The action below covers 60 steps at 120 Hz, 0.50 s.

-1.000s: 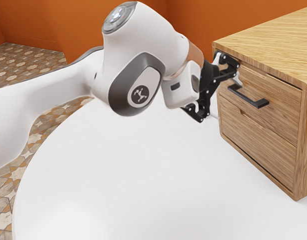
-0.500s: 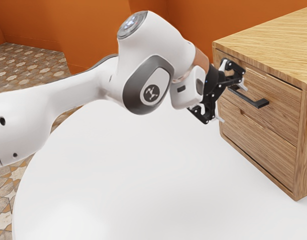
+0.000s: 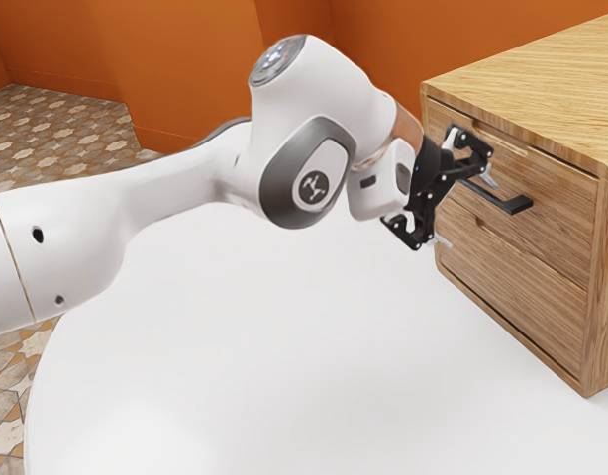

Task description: Pull the drawer handle with one arm to open the drawer

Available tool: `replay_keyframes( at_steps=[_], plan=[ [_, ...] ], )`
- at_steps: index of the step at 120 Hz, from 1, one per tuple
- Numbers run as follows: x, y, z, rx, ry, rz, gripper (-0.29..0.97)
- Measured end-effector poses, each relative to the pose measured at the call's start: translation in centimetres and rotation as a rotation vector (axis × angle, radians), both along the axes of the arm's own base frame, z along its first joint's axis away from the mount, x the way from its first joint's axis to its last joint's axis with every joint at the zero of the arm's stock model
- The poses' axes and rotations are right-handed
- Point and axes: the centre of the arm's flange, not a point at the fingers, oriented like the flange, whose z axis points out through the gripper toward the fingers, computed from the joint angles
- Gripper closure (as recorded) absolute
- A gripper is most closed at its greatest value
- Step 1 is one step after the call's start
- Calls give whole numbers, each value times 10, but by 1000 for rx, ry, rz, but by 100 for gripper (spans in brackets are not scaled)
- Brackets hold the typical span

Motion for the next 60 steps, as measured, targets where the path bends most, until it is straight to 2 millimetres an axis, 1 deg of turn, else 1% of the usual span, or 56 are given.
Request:
replay_keyframes(
  at_steps=[22, 42, 47, 53, 56, 60],
  plan=[
    [6, 7, -13, 1, 16, 1, -1],
    [7, 10, -23, 5, 34, 2, -1],
    [5, 11, -25, 8, 41, 4, -3],
    [2, 12, -28, 16, 51, 6, -12],
    [-1, 12, -28, 20, 56, 8, -6],
    [-6, 13, -28, 23, 61, 11, -4]
  ],
)
